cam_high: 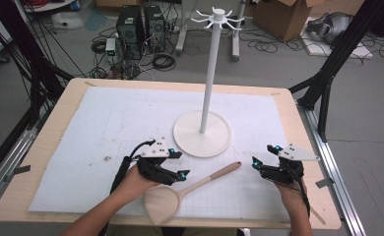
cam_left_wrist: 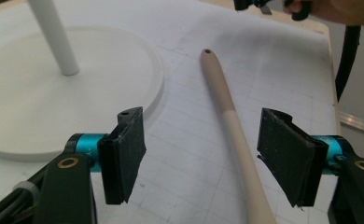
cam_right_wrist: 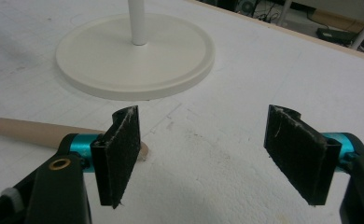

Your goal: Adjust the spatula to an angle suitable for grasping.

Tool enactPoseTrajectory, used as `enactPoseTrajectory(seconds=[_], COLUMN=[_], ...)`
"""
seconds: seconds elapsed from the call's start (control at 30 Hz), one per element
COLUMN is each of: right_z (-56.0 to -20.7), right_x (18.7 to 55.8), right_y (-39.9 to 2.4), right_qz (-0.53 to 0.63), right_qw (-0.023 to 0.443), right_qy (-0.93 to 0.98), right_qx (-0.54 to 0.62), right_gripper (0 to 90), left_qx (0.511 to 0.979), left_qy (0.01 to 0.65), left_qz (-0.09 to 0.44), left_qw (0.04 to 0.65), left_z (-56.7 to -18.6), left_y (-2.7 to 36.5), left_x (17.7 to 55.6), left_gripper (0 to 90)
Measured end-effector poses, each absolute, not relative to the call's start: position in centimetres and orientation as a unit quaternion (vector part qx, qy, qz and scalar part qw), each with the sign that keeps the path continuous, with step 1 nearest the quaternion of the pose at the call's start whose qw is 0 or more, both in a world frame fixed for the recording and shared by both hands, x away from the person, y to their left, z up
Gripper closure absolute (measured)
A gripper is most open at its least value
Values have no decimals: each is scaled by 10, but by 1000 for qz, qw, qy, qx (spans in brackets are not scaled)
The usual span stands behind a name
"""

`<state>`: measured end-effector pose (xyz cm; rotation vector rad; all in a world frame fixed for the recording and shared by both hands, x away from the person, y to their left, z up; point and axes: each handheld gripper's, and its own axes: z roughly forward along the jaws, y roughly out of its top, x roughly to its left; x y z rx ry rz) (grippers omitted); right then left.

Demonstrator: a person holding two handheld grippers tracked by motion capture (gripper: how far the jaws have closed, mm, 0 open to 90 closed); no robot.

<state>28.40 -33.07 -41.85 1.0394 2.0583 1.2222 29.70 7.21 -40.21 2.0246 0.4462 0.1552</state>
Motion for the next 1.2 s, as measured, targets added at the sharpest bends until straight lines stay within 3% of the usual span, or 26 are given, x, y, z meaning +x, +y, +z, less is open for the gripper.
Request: enactPoseTrajectory(seconds=[0.3, 0.73, 0.93, 1.0, 1.2], right_z=[-421, -420, -420, -419, -419], right_x=[286, 287, 288, 288, 287], right_y=[-330, -329, -327, -327, -327], right_qz=[450, 450, 449, 449, 449], right_qw=[261, 259, 258, 257, 261], right_qy=[763, 765, 767, 767, 767], right_qx=[383, 381, 378, 379, 378], right_gripper=[260, 260, 260, 260, 260], left_qx=[883, 923, 928, 929, 933], left_qy=[143, 130, 115, 101, 104], left_qz=[45, 39, 39, 30, 16], left_qw=[445, 361, 352, 354, 344], left_z=[-414, -432, -434, -433, -430], left_y=[37, 8, 7, 8, 13], left_x=[291, 293, 293, 292, 296], left_gripper=[376, 446, 571, 675, 746])
